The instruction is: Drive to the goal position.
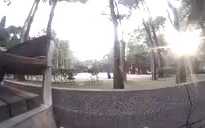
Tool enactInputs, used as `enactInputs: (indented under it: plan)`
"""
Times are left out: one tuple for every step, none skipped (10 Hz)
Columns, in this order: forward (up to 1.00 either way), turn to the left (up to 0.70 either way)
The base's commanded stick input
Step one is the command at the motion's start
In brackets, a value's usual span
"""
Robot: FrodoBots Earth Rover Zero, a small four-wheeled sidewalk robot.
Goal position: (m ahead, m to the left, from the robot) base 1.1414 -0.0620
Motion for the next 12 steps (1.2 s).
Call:
enactInputs:
  plan:
    - [0.45, 0.0]
    - [0.45, 0.0]
    - [0.45, 0.0]
    - [0.45, 0.0]
    - [0.33, 0.0]
    - [0.0, 0.0]
    - [0.0, 0.0]
    - [0.0, 0.0]
    - [0.0, 0.0]
    - [0.0, -0.45]
    - [0.0, -0.45]
    - [0.0, -0.45]
